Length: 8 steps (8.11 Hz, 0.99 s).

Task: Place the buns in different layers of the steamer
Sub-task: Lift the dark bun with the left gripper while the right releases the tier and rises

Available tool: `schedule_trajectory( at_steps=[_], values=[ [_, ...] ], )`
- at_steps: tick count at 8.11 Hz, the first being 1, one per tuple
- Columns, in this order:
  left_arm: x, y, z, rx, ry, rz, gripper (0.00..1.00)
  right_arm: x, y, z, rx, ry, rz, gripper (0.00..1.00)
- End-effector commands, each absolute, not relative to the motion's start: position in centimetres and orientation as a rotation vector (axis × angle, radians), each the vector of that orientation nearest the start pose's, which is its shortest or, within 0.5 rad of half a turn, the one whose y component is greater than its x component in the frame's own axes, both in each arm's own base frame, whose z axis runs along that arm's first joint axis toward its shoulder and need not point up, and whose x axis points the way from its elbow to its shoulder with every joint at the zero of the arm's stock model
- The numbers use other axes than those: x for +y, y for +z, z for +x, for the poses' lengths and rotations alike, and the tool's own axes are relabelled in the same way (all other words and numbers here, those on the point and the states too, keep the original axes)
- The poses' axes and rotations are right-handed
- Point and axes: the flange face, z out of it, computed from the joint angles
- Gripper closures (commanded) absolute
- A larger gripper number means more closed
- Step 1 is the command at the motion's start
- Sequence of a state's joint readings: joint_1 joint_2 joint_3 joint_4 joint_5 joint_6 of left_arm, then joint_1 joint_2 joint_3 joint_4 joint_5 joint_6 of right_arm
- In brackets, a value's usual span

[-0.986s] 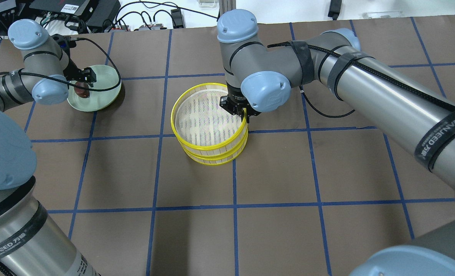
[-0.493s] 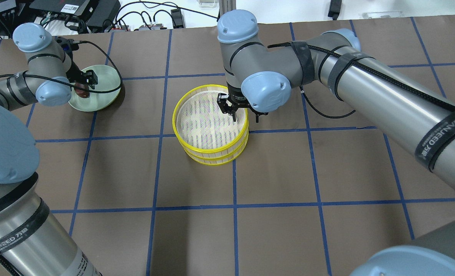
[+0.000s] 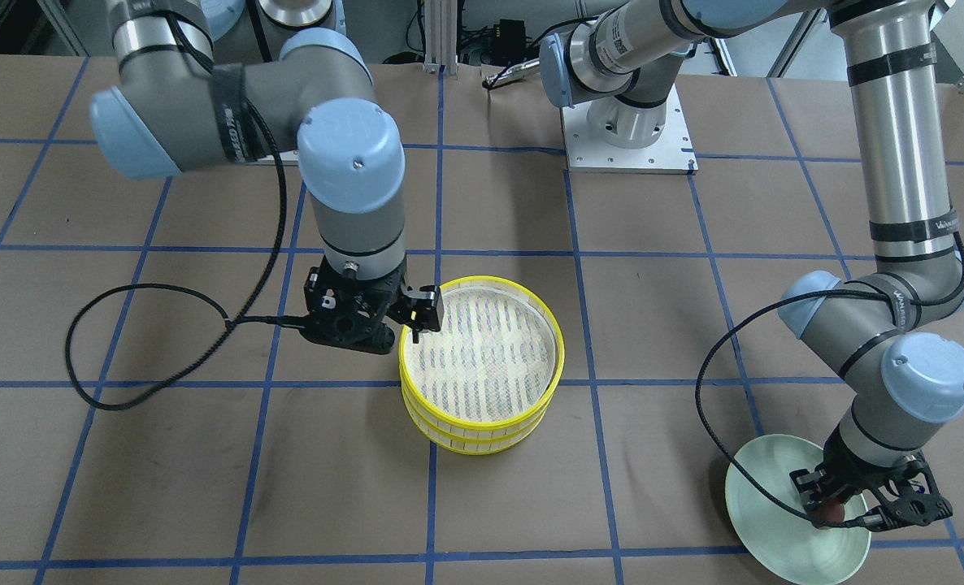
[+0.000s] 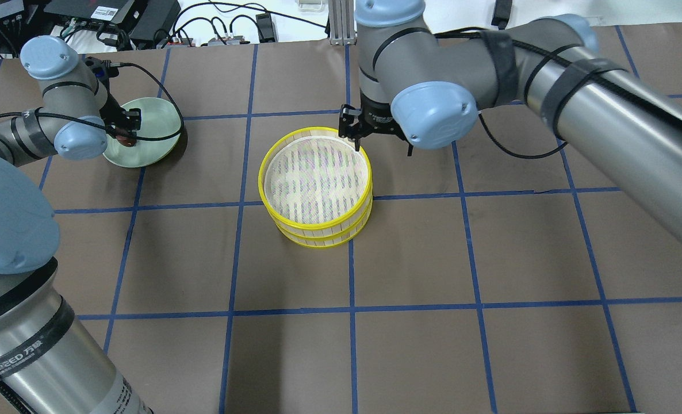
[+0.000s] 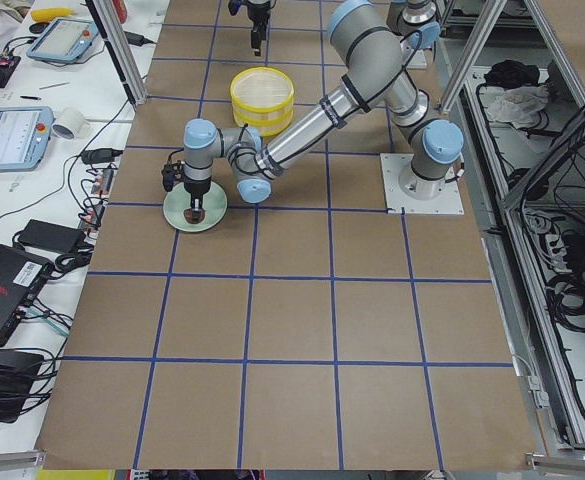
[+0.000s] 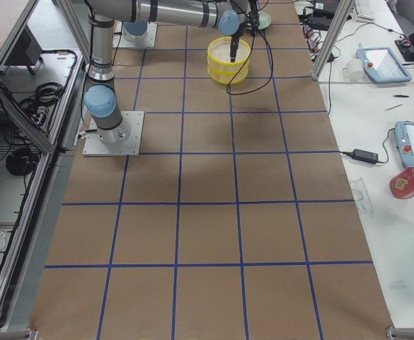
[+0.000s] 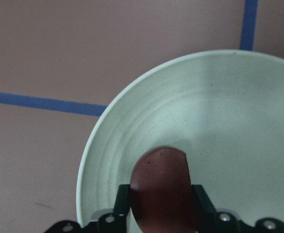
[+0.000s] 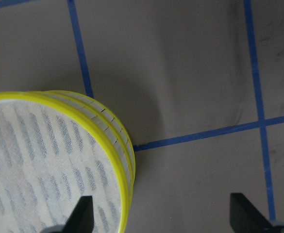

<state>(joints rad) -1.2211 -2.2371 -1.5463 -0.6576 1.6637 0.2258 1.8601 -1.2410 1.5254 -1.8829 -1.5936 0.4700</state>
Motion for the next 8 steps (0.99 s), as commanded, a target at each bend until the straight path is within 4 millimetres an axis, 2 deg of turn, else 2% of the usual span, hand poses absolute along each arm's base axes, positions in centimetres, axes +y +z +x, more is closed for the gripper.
schedule_trajectory(
  at_steps=[1, 2, 3, 4, 5, 6, 7, 8],
  values=[
    [-69.9, 19.5, 12.3, 2.950, -0.340, -0.184, 1.00, -54.3, 45.1, 22.0, 3.053, -0.195, 0.427, 0.00],
    [-69.8, 20.7, 12.1, 2.949, -0.365, -0.188, 1.00, -52.7, 47.5, 18.8, 3.078, -0.154, 0.379, 0.00],
    [-69.4, 22.1, 11.8, 2.960, -0.354, -0.187, 1.00, -49.9, 50.5, 15.6, 3.113, -0.102, 0.276, 0.00],
    [-68.5, 24.6, 10.6, 2.986, -0.295, -0.190, 1.00, -47.7, 52.6, 13.1, 3.122, -0.067, 0.290, 0.00],
    [-67.2, 28.1, 8.2, 3.023, -0.258, -0.212, 1.00, -46.6, 53.4, 12.8, 3.117, -0.054, 0.309, 0.00],
    [-66.1, 31.1, 4.3, 3.098, -0.229, -0.247, 1.00, -46.8, 53.0, 12.8, 3.113, -0.044, 0.309, 0.00],
    [-65.3, 33.0, 0.3, 3.113, -0.228, -0.260, 1.00, -46.7, 52.7, 12.8, 3.119, -0.033, 0.305, 0.00],
    [-64.1, 35.1, -5.1, 3.123, -0.234, -0.263, 1.00, -46.8, 52.7, 12.9, 3.109, -0.043, 0.301, 0.00]
  ],
)
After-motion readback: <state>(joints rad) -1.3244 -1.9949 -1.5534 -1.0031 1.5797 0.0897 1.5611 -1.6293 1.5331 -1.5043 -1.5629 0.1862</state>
